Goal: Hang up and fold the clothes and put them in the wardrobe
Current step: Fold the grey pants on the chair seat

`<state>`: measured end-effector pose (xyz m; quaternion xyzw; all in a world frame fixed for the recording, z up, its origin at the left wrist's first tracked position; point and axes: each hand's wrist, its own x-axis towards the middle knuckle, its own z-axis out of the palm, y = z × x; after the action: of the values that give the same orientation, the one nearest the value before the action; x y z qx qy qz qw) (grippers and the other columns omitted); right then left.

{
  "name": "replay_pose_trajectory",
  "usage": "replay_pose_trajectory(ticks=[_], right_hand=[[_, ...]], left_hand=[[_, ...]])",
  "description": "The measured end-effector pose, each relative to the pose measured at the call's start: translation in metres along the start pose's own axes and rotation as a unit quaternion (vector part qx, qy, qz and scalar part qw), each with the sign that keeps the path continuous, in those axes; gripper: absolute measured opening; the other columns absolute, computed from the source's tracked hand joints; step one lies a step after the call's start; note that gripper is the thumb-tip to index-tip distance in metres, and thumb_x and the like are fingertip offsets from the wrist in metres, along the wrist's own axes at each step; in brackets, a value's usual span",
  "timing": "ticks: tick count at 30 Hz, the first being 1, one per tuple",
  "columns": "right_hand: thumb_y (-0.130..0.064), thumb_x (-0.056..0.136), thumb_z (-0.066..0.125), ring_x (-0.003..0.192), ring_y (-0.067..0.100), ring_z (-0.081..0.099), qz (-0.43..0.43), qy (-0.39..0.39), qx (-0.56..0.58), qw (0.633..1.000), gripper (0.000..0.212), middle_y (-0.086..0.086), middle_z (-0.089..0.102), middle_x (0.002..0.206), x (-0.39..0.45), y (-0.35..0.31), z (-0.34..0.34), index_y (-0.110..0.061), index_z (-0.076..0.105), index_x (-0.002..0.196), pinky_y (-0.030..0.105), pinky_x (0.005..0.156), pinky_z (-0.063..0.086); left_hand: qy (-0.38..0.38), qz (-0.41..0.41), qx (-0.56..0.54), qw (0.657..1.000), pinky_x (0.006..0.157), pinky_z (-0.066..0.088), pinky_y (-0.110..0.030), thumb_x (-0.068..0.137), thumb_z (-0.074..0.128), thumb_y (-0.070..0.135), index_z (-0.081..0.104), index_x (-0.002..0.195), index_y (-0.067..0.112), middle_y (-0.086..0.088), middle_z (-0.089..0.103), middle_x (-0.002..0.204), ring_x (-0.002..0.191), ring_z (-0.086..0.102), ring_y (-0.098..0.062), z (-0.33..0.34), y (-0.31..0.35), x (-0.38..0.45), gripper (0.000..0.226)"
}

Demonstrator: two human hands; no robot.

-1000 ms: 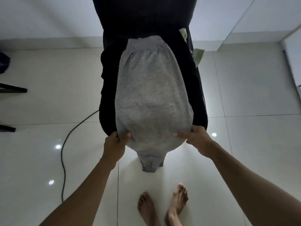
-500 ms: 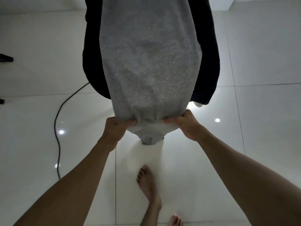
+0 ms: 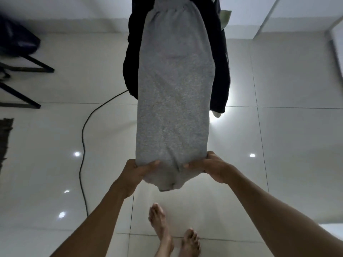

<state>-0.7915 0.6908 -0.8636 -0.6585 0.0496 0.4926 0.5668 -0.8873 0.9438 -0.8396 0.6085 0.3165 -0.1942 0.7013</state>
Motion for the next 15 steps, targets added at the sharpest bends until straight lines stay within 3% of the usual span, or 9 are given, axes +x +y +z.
replay_pose_trajectory(ticks=[2,4,6,9,15], right_hand=[[-0.051,0.044,0.096,0.11,0.028,0.067,0.001,0.008,0.02,1.0,0.09,0.011,0.071,0.116,-0.019,0.009,0.011,-0.009,0.069,0.119,0.043,0.09,0.058],[-0.056,0.045,0.094,0.105,0.029,0.07,0.005,0.007,0.026,1.0,0.089,0.012,0.074,0.11,-0.038,0.017,0.022,-0.005,0.071,0.114,0.039,0.083,0.058],[-0.062,0.043,0.093,0.104,0.029,0.07,0.016,0.004,0.031,0.999,0.094,0.012,0.074,0.109,-0.056,0.026,0.032,-0.002,0.071,0.113,0.038,0.083,0.057],[-0.057,0.048,0.095,0.1,0.03,0.071,0.027,0.005,0.064,0.998,0.096,0.017,0.071,0.112,-0.078,0.04,0.048,0.004,0.066,0.117,0.035,0.076,0.058],[-0.03,0.069,0.088,0.098,0.026,0.073,0.049,0.02,0.105,0.993,0.063,0.012,0.074,0.112,-0.124,0.054,0.088,-0.001,0.065,0.119,0.037,0.072,0.059]], left_hand=[[0.004,0.01,-0.01,1.0,0.075,0.06,-0.026,0.052,0.094,0.046,0.072,0.109,0.012,-0.002,0.076,0.106,0.098,0.072,-0.017,0.004,-0.003,-0.021,0.07],[0.001,0.012,-0.006,1.0,0.077,0.06,-0.024,0.054,0.09,0.047,0.069,0.11,0.019,0.006,0.076,0.105,0.096,0.072,-0.01,0.006,-0.006,-0.04,0.066],[-0.006,-0.004,0.011,1.0,0.082,0.06,-0.03,0.05,0.092,0.055,0.068,0.115,0.017,0.004,0.075,0.109,0.1,0.071,-0.013,0.007,-0.013,-0.055,0.079],[-0.024,-0.037,-0.005,0.999,0.093,0.057,-0.047,0.054,0.091,0.045,0.067,0.119,0.008,-0.006,0.073,0.114,0.107,0.07,-0.025,0.009,-0.026,-0.078,0.078],[-0.056,-0.114,-0.04,0.991,0.091,0.057,-0.053,0.056,0.095,0.028,0.062,0.123,0.001,-0.015,0.072,0.114,0.105,0.07,-0.033,0.009,-0.051,-0.121,0.08]])
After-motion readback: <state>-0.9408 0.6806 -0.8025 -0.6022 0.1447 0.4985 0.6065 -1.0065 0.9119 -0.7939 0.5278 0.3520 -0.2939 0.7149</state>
